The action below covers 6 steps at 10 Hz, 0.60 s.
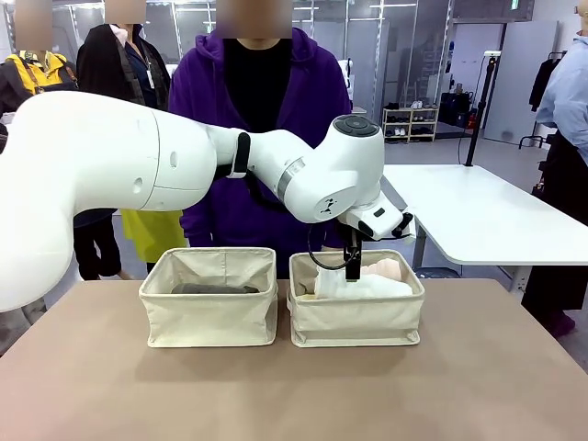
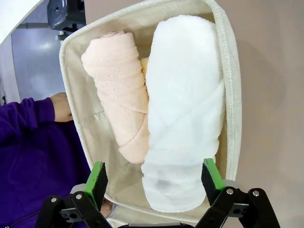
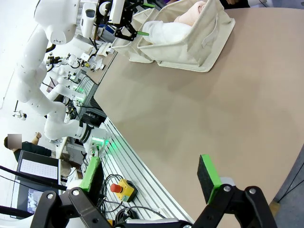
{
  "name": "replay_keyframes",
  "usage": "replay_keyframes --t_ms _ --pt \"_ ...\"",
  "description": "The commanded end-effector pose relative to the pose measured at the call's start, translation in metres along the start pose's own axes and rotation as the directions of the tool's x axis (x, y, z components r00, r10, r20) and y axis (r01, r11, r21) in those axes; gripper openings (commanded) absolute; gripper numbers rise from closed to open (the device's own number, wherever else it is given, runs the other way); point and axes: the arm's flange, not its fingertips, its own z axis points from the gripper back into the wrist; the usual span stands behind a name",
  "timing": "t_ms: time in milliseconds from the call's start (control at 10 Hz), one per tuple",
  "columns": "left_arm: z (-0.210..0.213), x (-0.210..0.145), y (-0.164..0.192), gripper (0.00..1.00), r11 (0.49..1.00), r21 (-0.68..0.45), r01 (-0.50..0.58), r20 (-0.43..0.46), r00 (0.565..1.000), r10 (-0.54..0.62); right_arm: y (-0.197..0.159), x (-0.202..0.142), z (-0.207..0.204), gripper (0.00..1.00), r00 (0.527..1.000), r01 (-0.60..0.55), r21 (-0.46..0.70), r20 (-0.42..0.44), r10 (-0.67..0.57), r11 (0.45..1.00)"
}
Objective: Divide the towels into two baskets.
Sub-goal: Pick up one hotel-folded towel from the bottom of the table and place it in the Fabric basket indicated by the person.
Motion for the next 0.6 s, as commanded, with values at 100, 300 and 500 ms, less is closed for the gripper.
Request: replay_keyframes --t_ms 100,300,500 --pt "0.0014 -0.0004 0.0011 1.00 1.000 -0.002 0.017 0.005 1.000 -0.017 0.0049 0.0002 0.0004 1.00 1.000 0.011 0.007 0.015 -0.011 1.000" --pt "0.0014 -0.0004 0.0011 1.00 1.000 -0.002 0.017 0.005 1.000 -0.017 0.0049 0.0002 0.0004 1.00 1.000 0.011 0.007 0.015 -0.011 1.000" --pt "0.0014 -0.0004 0.0011 1.00 1.000 -0.002 0.017 0.005 1.000 -0.017 0.0049 0.0002 0.0004 1.00 1.000 0.011 0.007 0.015 -0.011 1.000"
